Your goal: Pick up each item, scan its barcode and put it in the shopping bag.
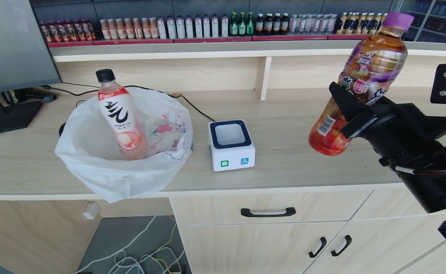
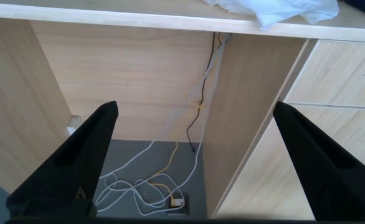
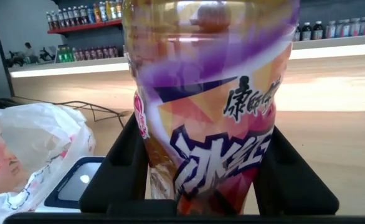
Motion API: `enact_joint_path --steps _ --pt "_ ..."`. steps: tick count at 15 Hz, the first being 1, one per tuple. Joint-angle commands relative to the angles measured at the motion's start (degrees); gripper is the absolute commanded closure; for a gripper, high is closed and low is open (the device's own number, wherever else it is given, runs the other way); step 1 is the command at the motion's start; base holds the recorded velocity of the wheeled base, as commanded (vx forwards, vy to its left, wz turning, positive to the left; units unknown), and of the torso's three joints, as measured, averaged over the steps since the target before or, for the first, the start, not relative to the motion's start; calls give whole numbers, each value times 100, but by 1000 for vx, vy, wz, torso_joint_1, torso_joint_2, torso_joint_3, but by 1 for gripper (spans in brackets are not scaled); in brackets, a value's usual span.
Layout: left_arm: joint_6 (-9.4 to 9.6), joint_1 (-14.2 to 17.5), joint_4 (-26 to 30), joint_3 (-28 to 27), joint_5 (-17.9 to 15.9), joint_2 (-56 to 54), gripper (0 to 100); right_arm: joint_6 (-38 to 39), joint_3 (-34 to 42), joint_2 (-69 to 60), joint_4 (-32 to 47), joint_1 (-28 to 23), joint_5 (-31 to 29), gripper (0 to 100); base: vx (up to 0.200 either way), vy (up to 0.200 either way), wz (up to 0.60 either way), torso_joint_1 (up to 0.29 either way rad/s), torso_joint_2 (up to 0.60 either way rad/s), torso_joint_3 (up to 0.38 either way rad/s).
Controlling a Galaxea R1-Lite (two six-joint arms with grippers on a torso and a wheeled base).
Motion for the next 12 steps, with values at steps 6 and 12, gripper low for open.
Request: enact_joint_path --steps 6,12 --pt "8 2 -10 1 1 -2 0 -12 -8 -69 91 -21 -104 100 0 200 0 4 1 4" --pt "8 2 -10 1 1 -2 0 -293 -166 -86 249 -74 -166 100 0 67 0 1 2 1"
